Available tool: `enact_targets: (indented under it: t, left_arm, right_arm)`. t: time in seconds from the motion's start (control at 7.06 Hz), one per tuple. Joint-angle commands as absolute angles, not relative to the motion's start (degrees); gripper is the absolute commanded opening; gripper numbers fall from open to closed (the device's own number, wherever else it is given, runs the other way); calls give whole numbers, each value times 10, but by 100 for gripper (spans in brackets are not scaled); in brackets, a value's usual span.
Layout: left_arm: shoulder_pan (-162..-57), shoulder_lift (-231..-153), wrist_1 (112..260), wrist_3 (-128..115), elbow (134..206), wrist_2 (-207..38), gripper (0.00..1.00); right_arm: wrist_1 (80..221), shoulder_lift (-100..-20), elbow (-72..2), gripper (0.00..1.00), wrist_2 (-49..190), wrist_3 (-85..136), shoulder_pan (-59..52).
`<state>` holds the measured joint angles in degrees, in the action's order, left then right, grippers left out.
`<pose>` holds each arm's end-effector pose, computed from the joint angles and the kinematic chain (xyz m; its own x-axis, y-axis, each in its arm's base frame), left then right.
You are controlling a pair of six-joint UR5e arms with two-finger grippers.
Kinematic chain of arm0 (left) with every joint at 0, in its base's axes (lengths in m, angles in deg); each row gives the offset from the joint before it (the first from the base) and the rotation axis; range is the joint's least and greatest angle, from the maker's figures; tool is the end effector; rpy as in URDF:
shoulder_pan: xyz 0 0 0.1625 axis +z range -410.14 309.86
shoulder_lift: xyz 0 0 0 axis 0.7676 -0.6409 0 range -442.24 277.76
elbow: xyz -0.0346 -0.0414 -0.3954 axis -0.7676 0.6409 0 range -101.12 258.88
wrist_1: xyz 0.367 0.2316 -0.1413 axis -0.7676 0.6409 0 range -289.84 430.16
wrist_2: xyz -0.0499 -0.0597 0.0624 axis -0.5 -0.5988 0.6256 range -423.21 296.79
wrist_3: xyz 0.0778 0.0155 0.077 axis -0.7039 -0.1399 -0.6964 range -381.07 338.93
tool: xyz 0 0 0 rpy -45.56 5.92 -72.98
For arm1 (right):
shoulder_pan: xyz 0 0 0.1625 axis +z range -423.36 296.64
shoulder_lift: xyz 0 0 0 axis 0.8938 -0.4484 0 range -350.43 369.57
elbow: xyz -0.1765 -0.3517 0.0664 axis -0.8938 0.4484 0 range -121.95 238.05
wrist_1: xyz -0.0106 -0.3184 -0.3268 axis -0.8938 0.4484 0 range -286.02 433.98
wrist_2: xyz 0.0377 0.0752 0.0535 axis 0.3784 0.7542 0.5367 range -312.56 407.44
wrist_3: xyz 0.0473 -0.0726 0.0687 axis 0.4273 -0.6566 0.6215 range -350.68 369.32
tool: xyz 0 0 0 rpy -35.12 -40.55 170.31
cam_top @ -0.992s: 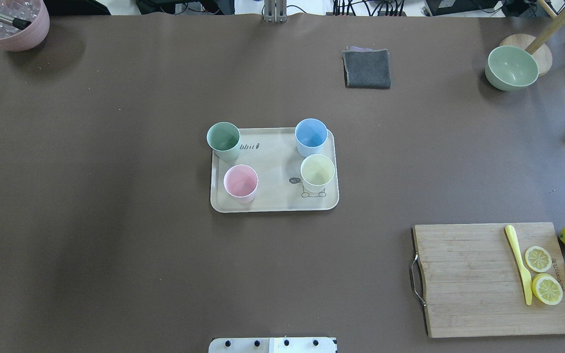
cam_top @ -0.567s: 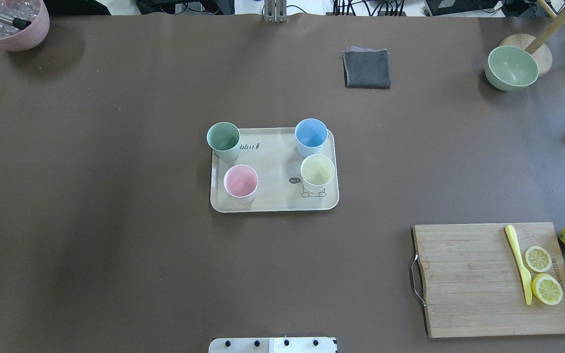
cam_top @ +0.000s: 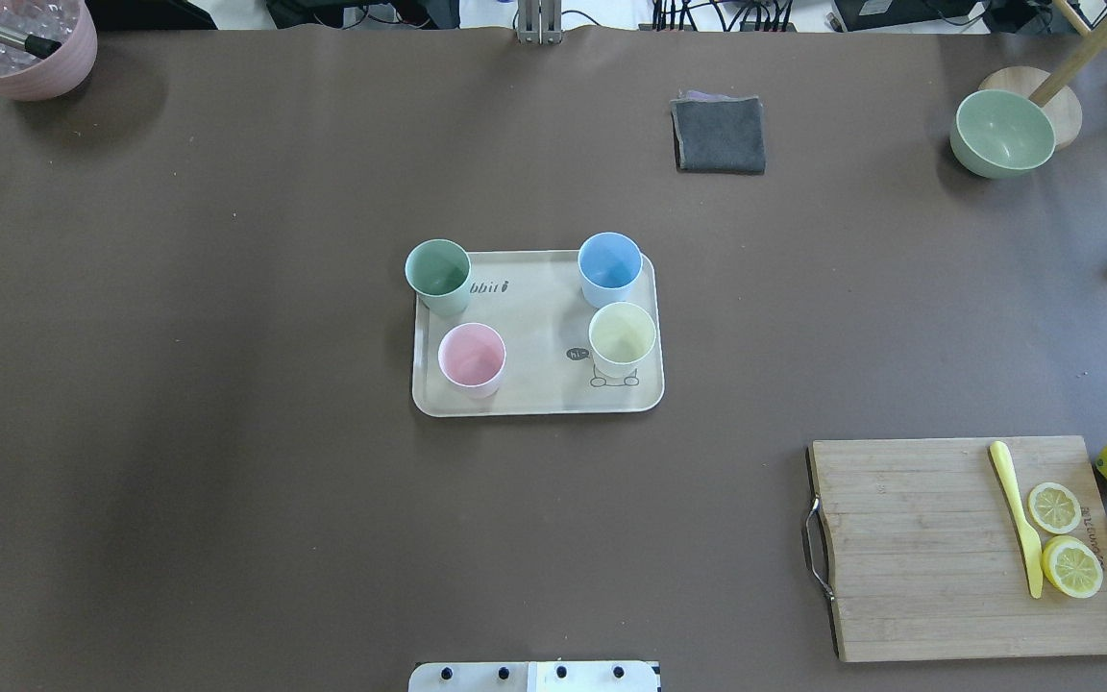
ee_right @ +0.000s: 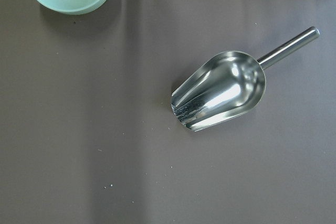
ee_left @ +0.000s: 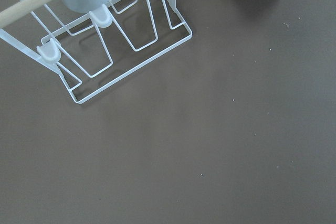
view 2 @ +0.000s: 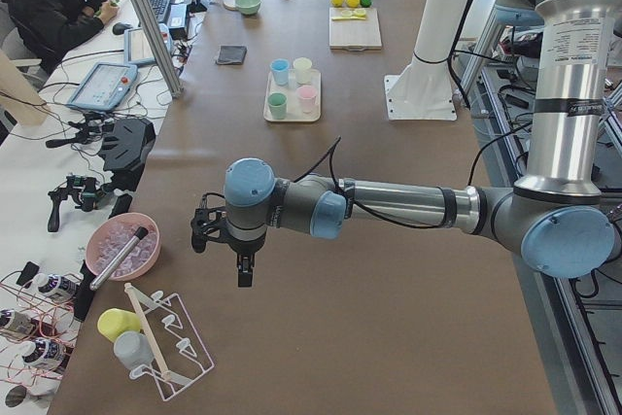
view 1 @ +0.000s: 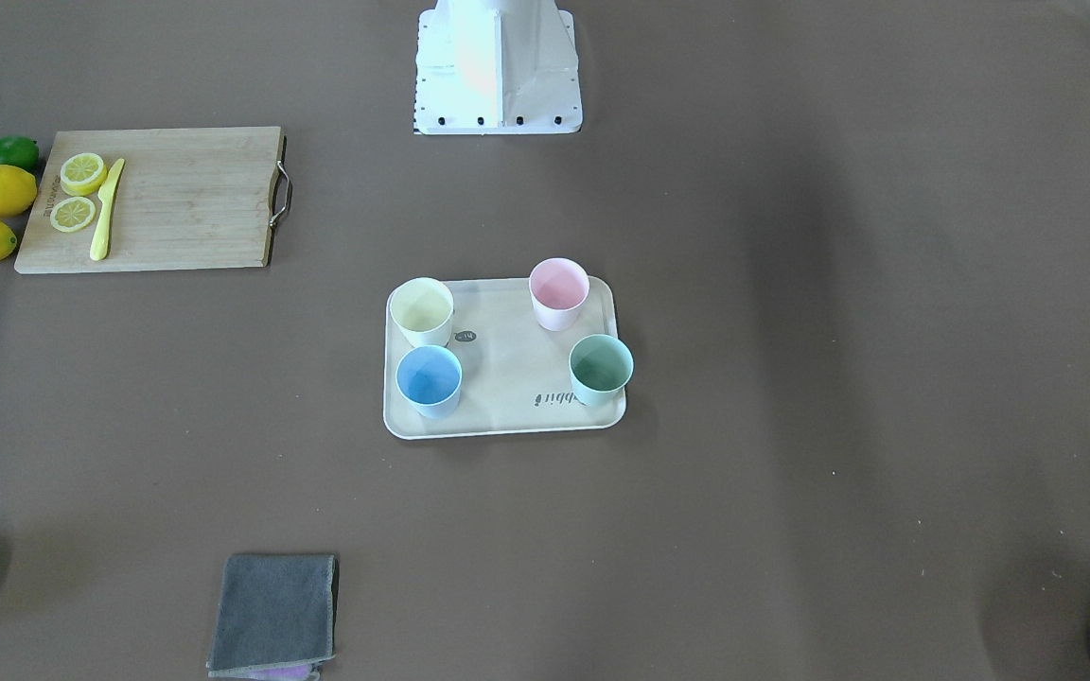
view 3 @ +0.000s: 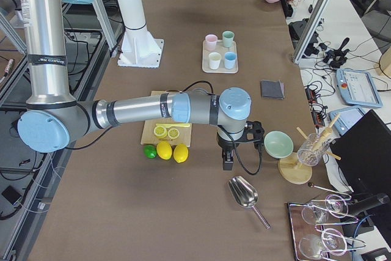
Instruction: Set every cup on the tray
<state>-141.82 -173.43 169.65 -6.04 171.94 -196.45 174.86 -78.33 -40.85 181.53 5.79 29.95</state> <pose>-0.0739 -0.5577 0.5836 0.7006 -0.1152 -0.7042 0.2175 0.9744 0.0570 0.0875 -0.5388 0.5572 0.7193 -0.0215 0.6944 -0.0135 0.9989 0.0450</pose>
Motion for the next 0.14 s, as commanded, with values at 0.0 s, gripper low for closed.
enact_targets:
  t: [0.0]
  left_arm:
    - [-1418,-1739,1697,-60,1715,-1965,98]
  right_arm:
    - [1748,-778,-408,100,1815,69,297]
